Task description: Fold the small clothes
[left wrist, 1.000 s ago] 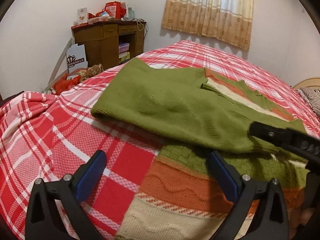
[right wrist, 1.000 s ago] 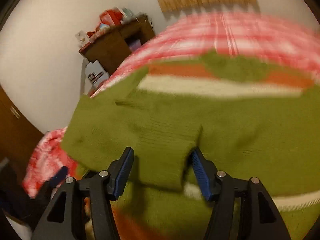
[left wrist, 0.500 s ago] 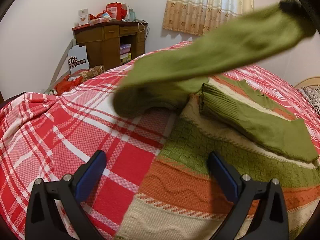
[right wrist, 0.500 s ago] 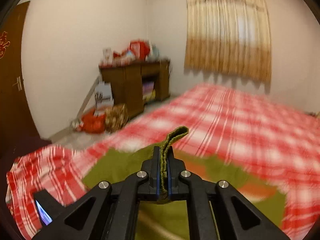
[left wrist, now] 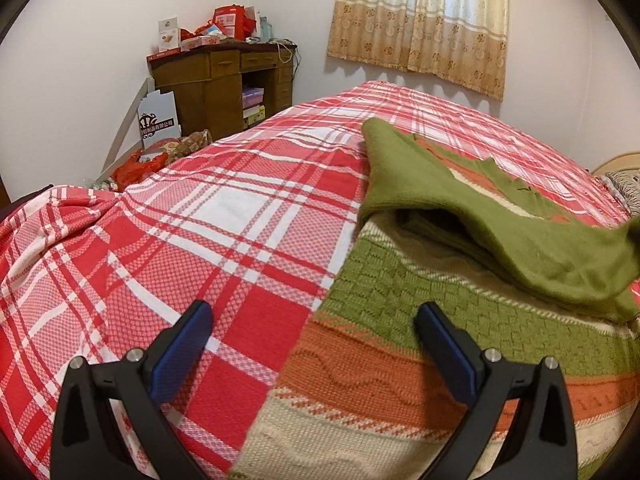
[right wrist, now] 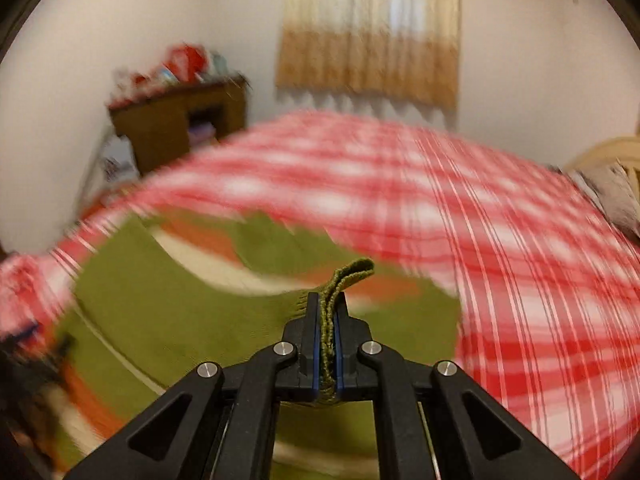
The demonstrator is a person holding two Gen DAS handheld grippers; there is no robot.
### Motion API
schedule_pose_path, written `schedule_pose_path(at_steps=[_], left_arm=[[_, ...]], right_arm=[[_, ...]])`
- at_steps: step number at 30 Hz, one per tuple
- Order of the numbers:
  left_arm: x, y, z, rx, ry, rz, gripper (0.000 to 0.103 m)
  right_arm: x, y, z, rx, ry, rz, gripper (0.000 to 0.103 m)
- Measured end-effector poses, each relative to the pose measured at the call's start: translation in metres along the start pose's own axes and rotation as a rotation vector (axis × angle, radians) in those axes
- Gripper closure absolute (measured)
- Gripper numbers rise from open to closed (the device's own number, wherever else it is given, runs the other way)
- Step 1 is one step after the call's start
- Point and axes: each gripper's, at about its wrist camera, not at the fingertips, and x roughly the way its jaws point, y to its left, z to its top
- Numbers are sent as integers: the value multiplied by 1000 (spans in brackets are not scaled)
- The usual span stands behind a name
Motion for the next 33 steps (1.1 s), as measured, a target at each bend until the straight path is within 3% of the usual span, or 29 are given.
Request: schedule_pose_path(at_steps=[4,5,6,8,10,11,13,17,20,22,25,33], left_arm=[[0,-1,0,5,1,8,0],[0,0,0,5,2,8,0],[0,-1,0,5,2,8,0],[1,-1,0,6,3,9,0],[1,-1,0,6,3,10,0],[1,-1,0,7,2,11,0],[1,-2,0,9,1,14,0],[2,-2,-1,10,1,16,0],[2,-2,-1,10,0,16,0],[2,-3,-1,11,1,18,0],[0,-3,-1,10,1,13,0],[-1,-1,0,14,17,-5,0]], right_arm=[[32,-14,-31,16,119,-9,97],[32,-17,-31,29,123,-22,90],[27,-22,-30,41,109,-47,75],[12,-33,-28,50,69,-195,50],[-9,-44,-29,77,15,-335,49],[-21,-49,-30,102,-18,-324,49],[-36,-53,-31,147,-44,-169,49],[-24,-29,-35,132,43,64,65],[10,-7,-48,99,173,74,65],[12,-1,-53,68,124,36,65],[6,-5,-49,103,165,46,65],[-134,-49,-76,154,-38,83,61]])
